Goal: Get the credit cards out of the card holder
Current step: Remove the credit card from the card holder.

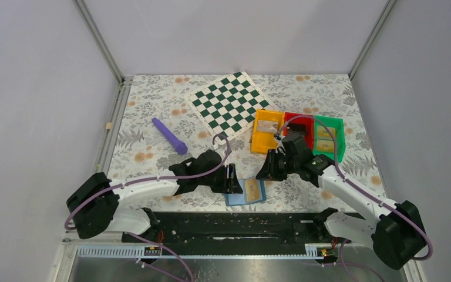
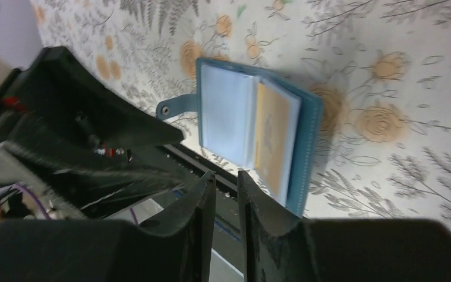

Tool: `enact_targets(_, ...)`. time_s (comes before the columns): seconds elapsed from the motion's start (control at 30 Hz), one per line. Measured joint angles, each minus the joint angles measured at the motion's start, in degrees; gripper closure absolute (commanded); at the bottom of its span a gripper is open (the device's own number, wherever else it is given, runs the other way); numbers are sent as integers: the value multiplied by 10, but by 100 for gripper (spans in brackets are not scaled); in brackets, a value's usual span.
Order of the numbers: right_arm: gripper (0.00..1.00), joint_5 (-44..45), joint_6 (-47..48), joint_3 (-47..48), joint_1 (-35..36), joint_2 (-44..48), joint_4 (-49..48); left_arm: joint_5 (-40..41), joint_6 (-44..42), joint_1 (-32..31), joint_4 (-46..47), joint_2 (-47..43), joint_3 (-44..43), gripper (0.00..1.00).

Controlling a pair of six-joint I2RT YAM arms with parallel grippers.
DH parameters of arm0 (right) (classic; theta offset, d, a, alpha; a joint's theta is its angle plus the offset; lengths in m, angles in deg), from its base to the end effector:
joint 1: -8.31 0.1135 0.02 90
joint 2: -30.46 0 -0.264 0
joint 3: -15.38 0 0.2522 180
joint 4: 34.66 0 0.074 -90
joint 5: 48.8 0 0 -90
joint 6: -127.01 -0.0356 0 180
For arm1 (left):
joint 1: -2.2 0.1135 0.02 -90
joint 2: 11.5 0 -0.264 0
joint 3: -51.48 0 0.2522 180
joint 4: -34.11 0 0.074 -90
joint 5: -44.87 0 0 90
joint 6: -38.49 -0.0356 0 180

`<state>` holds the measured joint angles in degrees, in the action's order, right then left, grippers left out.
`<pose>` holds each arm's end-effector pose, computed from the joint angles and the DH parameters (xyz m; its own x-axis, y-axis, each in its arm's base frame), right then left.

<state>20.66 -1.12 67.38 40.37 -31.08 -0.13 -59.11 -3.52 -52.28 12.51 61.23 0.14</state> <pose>0.1798 0.1274 0.2291 -0.9025 0.1170 -0.4145 -0.1951 0.7470 0.6356 0.1416 -0.2132 0.1996 -0.9283 0.0594 -0.3671 0.3029 0.6934 -0.6538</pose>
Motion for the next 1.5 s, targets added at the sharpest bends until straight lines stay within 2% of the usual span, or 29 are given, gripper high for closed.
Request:
enact_targets(0.1, 75, -26, -12, -21, 11, -8, -39, 1, 31, -1, 53, 34, 26, 51)
enact_targets(0.33, 76, -61, -18, -54, 12, -49, -110, 5, 64, -1, 110, 96, 36, 53)
enact_targets(0.63, 76, -16, -14, -118, 12, -120, -140, 26, 79, -2, 140, 104, 43, 52)
enact_targets(1.03, 76, -36, -33, -138, 12, -141, -215, 46, 80, -12, 191, 134, 43, 47)
enact_targets(1.5, 77, -46, -42, -150, 12, -148, -250, 62, 78, -20, 216, 146, 43, 56)
